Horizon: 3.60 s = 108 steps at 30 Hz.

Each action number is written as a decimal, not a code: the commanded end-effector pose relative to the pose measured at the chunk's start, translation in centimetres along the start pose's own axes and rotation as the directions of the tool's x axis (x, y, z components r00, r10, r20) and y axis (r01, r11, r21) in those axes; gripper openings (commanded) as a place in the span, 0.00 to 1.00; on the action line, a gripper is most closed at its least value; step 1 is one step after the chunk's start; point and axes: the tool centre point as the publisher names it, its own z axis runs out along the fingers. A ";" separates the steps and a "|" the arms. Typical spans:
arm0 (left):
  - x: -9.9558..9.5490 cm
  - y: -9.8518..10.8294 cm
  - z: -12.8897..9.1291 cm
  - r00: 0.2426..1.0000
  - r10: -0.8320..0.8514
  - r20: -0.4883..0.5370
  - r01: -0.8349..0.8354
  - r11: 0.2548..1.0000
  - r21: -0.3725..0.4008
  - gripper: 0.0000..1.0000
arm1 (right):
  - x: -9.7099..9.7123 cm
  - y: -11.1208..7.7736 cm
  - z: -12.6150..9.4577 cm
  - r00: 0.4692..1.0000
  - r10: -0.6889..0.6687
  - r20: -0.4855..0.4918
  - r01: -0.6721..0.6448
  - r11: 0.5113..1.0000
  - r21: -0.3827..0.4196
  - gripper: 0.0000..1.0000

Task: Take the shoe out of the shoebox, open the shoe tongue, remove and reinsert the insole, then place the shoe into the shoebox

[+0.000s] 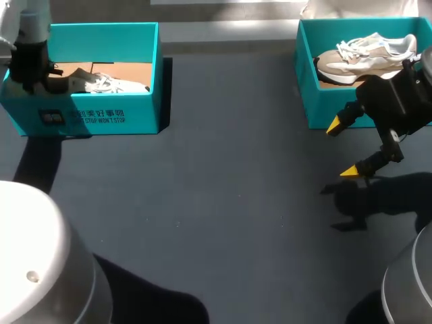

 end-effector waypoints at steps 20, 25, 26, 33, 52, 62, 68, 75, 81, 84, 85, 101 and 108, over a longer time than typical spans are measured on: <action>0.5 -1.1 3.0 0.999 0.039 -0.015 -0.039 0.998 0.046 0.96 | -0.1 0.0 0.1 1.000 0.001 -0.002 -0.001 1.000 0.003 1.00; 0.9 -1.3 1.7 0.998 0.061 0.015 -0.062 0.997 0.056 1.00 | -0.1 0.0 0.1 1.000 0.001 -0.002 -0.001 1.000 0.003 1.00; 0.9 -1.4 1.4 0.998 0.061 0.019 -0.062 0.997 0.052 1.00 | -0.1 0.0 0.1 1.000 0.001 -0.002 -0.001 1.000 0.003 1.00; 1.2 -1.3 -1.0 0.996 0.067 0.060 -0.069 0.997 0.033 1.00 | -0.1 0.0 0.1 1.000 0.001 -0.002 -0.001 1.000 0.003 1.00; 1.9 -1.7 -8.5 0.987 0.080 0.142 -0.080 0.997 -0.008 1.00 | -0.1 0.0 0.1 1.000 0.001 -0.002 -0.001 1.000 0.003 1.00; 1.7 -1.0 -12.8 0.976 0.082 0.202 -0.080 0.997 -0.020 1.00 | -3.7 -1.3 -0.5 0.984 0.178 0.034 -0.177 0.984 -0.025 1.00; 2.2 -1.8 -14.4 0.968 0.068 0.243 -0.070 0.998 0.002 1.00 | -12.5 -3.3 -3.4 0.880 0.422 0.218 -0.419 0.906 -0.063 1.00; 2.2 -1.8 -14.4 0.968 0.068 0.243 -0.070 0.998 0.002 1.00 | -18.6 -6.5 -8.2 0.483 0.697 0.530 -0.734 0.652 -0.189 1.00; 2.2 -1.8 -14.4 0.968 0.068 0.243 -0.070 0.998 0.002 1.00 | -18.6 -6.5 -8.2 0.483 0.697 0.530 -0.734 0.652 -0.189 1.00; 2.2 -1.8 -14.4 0.968 0.068 0.243 -0.070 0.998 0.002 1.00 | -18.6 -6.5 -8.2 0.483 0.697 0.530 -0.734 0.652 -0.189 1.00; 2.2 -1.8 -14.4 0.968 0.068 0.243 -0.070 0.998 0.002 1.00 | -18.6 -6.5 -8.2 0.483 0.697 0.530 -0.734 0.652 -0.189 1.00; 2.2 -1.8 -14.4 0.968 0.068 0.243 -0.070 0.998 0.002 1.00 | -26.4 -12.0 -10.4 0.210 0.758 0.618 -0.829 0.473 -0.299 1.00; 2.2 -1.8 -14.4 0.968 0.068 0.243 -0.070 0.998 0.002 1.00 | -33.4 -17.4 -11.9 0.109 0.767 0.632 -0.896 0.351 -0.271 1.00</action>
